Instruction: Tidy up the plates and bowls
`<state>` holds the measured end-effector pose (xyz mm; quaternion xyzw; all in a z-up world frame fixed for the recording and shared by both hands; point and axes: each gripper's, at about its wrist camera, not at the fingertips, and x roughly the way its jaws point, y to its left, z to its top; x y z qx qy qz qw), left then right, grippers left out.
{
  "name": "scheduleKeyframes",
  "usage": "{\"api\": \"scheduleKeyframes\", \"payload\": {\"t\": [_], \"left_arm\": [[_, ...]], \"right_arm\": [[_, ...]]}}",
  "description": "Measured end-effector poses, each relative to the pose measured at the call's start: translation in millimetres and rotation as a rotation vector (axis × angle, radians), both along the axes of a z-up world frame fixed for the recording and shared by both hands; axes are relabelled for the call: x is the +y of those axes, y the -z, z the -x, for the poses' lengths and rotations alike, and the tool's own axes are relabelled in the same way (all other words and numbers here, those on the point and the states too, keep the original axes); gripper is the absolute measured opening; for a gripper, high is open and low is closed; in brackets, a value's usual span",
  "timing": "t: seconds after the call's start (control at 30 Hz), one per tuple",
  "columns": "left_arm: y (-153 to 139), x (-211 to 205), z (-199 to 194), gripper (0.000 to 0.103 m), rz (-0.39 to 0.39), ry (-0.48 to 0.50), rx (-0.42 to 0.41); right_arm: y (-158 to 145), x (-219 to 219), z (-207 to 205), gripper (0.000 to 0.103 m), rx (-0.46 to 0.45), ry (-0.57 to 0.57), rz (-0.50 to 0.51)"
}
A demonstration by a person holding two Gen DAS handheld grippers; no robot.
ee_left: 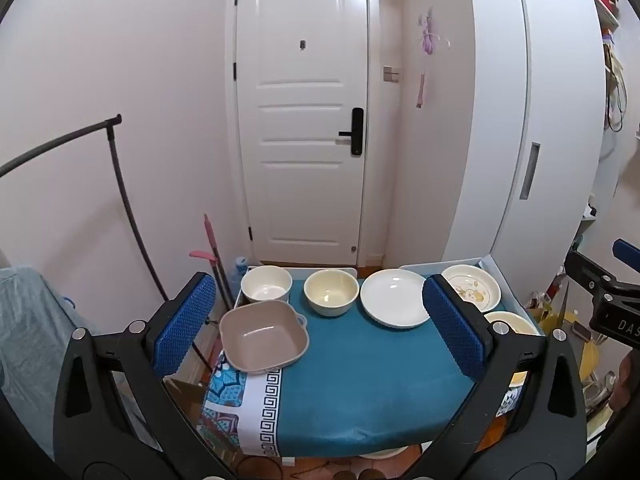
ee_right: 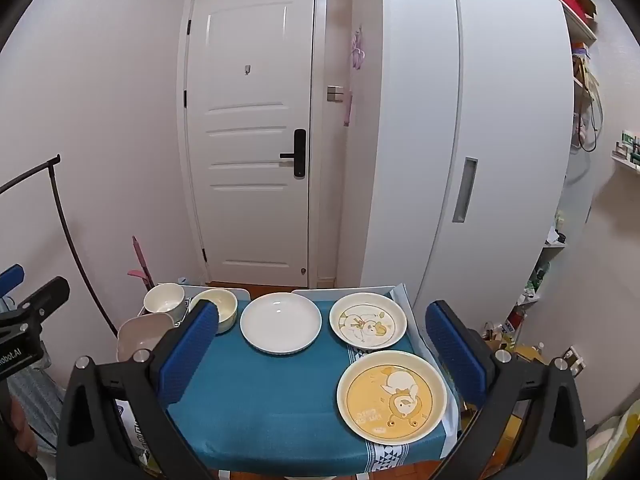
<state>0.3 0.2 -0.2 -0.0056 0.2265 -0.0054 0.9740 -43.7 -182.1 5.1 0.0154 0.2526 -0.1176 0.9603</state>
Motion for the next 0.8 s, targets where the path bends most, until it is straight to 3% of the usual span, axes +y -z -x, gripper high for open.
{"api": "scheduleKeyframes", "payload": {"t": [0.8], "left_arm": [[-8.1,-10.7,-2.8,0.103,-0.02,0.02,-0.01]], "right_arm": [[9.9,-2.3,-6.0,0.103,0.027,0.015,-0.015]]}}
